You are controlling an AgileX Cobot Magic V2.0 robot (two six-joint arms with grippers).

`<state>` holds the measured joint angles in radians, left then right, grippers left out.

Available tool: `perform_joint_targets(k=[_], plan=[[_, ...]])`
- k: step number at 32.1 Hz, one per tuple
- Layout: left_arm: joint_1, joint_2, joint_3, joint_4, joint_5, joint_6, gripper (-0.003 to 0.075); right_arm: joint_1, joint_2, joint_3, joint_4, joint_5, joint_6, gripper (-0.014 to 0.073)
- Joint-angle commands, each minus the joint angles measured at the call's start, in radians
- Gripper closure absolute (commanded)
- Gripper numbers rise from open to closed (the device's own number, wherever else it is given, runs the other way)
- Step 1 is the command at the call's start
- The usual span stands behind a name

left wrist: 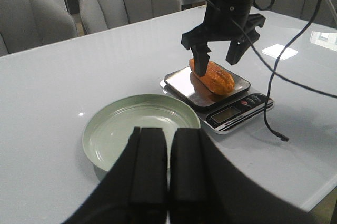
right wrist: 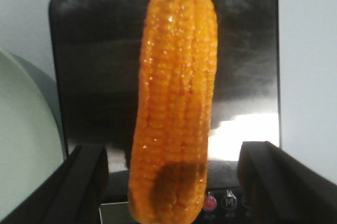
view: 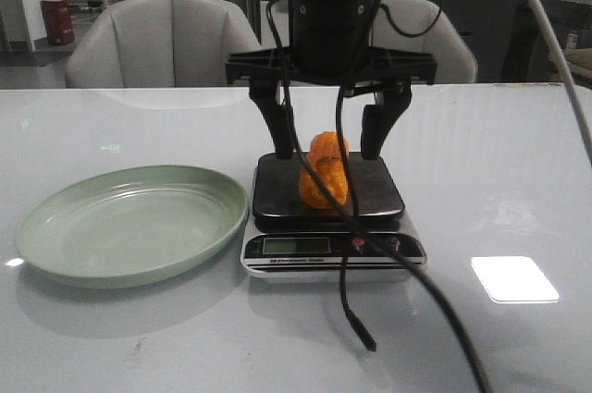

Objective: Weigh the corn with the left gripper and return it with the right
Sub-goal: 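Lift the corn with the right gripper and place it on the green plate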

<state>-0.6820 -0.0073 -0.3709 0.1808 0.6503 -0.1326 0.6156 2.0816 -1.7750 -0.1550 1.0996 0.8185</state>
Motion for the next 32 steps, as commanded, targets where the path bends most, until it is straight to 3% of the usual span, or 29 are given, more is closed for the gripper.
perform_joint_targets(k=[1,3,7,10,15,25,29,32], plan=[[0.002,-0.004,-0.026,0.004,-0.085,-0.001,0.0606,-0.002,-0.025,-0.033,0.026,-0.006,0.016,-0.0003],[0.002,-0.004,-0.026,0.004,-0.085,-0.001,0.0606,-0.002,-0.006,-0.034,0.063,-0.018,0.016,0.0062],[0.002,-0.004,-0.026,0.004,-0.085,-0.001,0.0606,-0.001,0.003,-0.038,0.07,-0.039,0.016,0.034],[0.002,-0.004,-0.026,0.004,-0.085,-0.001,0.0606,0.013,0.001,-0.092,0.07,-0.035,0.008,0.0449],[0.002,-0.004,-0.026,0.004,-0.085,-0.001,0.0606,0.071,0.001,-0.186,0.102,-0.062,-0.038,0.0454],[0.002,-0.004,-0.026,0.004,-0.085,-0.001,0.0606,0.179,0.053,-0.193,0.18,-0.186,-0.08,0.0442],[0.002,-0.004,-0.026,0.004,-0.085,-0.001,0.0606,0.205,0.088,-0.196,0.207,-0.204,-0.089,0.0412],[0.002,-0.004,-0.026,0.004,-0.085,-0.001,0.0606,0.226,0.114,-0.197,0.21,-0.223,-0.09,0.0342]])
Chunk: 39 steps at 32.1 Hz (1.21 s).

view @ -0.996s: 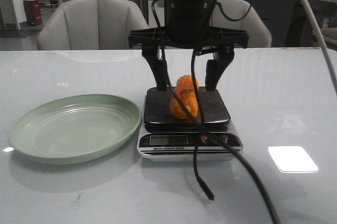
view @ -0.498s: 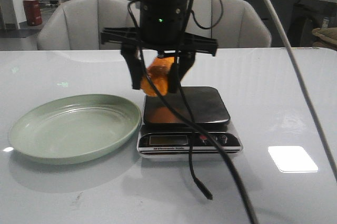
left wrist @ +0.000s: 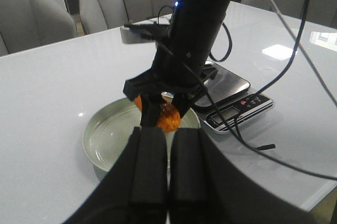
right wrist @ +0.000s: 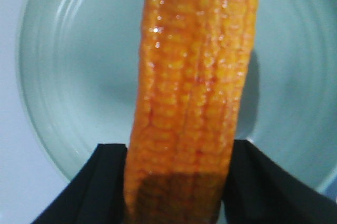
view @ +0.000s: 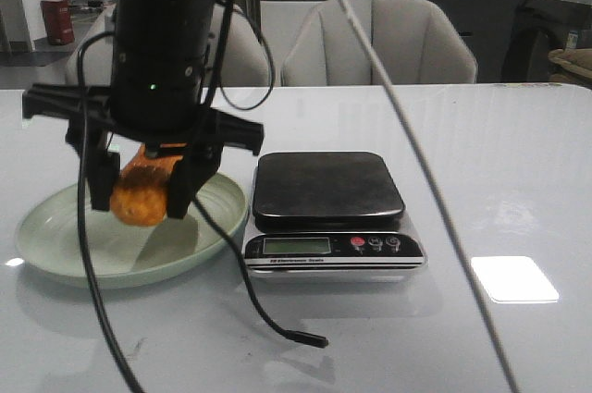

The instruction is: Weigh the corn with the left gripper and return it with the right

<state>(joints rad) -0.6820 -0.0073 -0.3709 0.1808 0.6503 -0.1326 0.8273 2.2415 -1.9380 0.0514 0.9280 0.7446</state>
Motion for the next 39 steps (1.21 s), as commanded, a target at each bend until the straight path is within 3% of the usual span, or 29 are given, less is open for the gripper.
perform_joint_targets(k=[1,5,8,21,31,39], plan=[[0.002,-0.004,-0.024,0.004,-0.085,-0.001,0.0606,0.02,-0.037,-0.034,0.005,-0.056,-0.016,0.0309],[0.002,-0.004,-0.019,0.004,-0.085,-0.001,0.0606,0.03,-0.023,-0.048,0.006,-0.079,-0.016,0.0097],[0.002,-0.004,-0.019,0.004,-0.085,-0.001,0.0606,0.029,-0.022,-0.08,0.006,-0.057,-0.035,0.0018],[0.002,-0.004,-0.019,0.006,-0.085,-0.001,0.0606,-0.04,-0.063,-0.225,0.003,0.192,-0.201,0.0008],[0.002,-0.004,-0.019,0.006,-0.083,-0.001,0.0606,-0.128,-0.233,-0.227,-0.023,0.29,-0.512,0.0008],[0.002,-0.004,-0.019,0.006,-0.083,-0.001,0.0606,-0.21,-0.38,-0.204,-0.023,0.3,-0.606,0.0008]])
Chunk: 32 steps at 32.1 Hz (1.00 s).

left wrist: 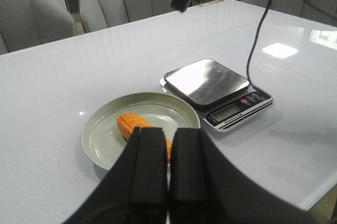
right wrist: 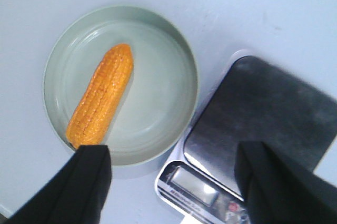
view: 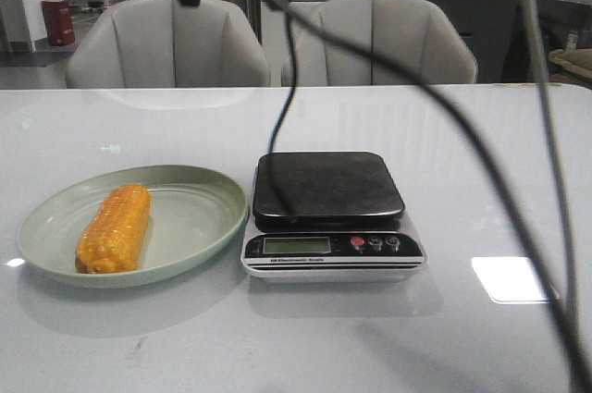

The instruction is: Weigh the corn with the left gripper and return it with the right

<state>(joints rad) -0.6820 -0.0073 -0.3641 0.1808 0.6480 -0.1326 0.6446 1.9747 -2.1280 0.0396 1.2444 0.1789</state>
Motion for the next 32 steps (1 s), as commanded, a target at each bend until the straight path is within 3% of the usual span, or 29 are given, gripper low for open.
perform_joint_targets(k=[1,9,32], plan=[[0.002,-0.004,-0.026,0.006,-0.081,-0.001,0.0606,-0.035,-0.138,-0.004,-0.012,-0.017,-0.045,0.0008],[0.002,-0.004,-0.026,0.006,-0.081,-0.001,0.0606,-0.058,-0.317,0.163,-0.012,-0.058,-0.095,0.0008],[0.002,-0.004,-0.026,0.006,-0.081,-0.001,0.0606,-0.058,-1.17,1.136,-0.022,-0.547,-0.096,0.0008]])
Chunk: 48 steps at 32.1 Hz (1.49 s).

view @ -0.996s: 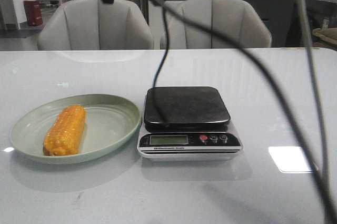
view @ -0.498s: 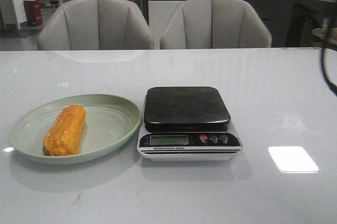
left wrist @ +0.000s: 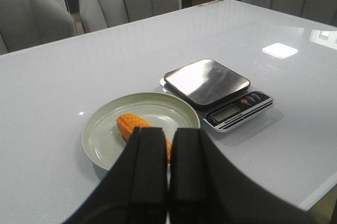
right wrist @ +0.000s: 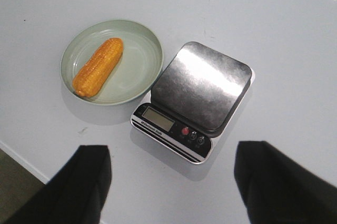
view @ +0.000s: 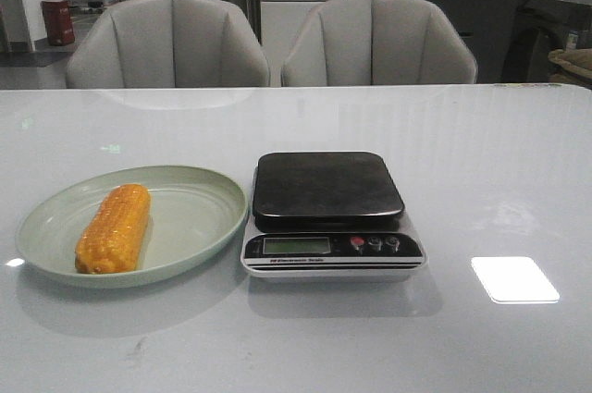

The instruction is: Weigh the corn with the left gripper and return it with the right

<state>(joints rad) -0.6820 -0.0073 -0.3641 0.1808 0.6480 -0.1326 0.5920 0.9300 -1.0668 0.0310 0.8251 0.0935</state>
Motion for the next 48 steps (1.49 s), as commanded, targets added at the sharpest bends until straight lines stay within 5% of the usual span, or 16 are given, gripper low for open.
perform_joint_targets(k=[1,16,27,30,34,48], plan=[[0.002,-0.004,-0.026,0.006,-0.081,-0.001,0.0606,-0.006,-0.168,0.119,-0.013,-0.143,-0.011,0.0008],[0.002,-0.004,-0.025,0.006,-0.081,-0.001,0.0606,-0.006,-0.763,0.63,-0.013,-0.393,-0.011,0.0008],[0.002,-0.004,-0.025,0.006,-0.081,-0.001,0.0606,-0.006,-0.88,0.842,-0.015,-0.613,-0.011,0.0012],[0.002,-0.004,-0.025,0.006,-0.085,-0.001,0.0606,-0.006,-0.88,0.846,-0.038,-0.618,-0.011,0.0088],[0.002,-0.004,-0.025,0.006,-0.085,-0.001,0.0606,-0.006,-0.88,0.846,-0.079,-0.577,-0.011,0.0459],[0.002,-0.004,-0.025,0.006,-0.085,-0.001,0.0606,-0.006,-0.878,0.849,-0.074,-0.556,-0.009,0.0419]])
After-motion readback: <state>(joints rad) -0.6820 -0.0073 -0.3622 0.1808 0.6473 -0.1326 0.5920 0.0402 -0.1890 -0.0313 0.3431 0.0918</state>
